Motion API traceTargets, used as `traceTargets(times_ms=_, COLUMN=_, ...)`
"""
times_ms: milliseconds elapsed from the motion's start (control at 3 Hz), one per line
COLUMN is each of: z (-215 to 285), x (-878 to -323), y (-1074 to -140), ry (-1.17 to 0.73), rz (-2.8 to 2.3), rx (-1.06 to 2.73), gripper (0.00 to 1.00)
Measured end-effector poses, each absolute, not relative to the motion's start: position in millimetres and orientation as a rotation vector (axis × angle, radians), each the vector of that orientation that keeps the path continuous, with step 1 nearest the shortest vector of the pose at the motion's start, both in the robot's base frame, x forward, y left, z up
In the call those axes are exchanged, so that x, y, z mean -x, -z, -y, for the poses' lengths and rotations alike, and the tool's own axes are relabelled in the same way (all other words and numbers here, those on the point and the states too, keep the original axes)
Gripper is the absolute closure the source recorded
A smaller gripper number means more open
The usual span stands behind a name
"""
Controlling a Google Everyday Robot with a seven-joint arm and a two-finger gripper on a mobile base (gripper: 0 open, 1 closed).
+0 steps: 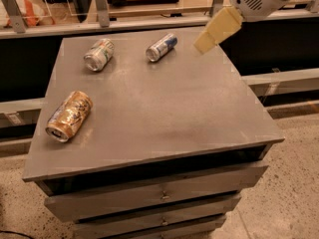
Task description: Move redbull can near orange can
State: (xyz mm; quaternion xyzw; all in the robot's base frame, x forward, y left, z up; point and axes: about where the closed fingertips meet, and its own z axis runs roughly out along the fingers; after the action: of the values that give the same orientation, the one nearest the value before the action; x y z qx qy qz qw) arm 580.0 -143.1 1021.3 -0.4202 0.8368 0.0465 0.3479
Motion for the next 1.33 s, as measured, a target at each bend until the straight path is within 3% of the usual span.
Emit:
traceTargets(times_ms=667, z=106, x=-591, y=-1017, ry=-0.016, rz=-2.118, rx=0.780, gripper=0.00)
traceTargets(times_ms=1333, z=127, x=-565, y=-960, ry=-0.060, rz=-2.117, rx=0.497, gripper=0.00)
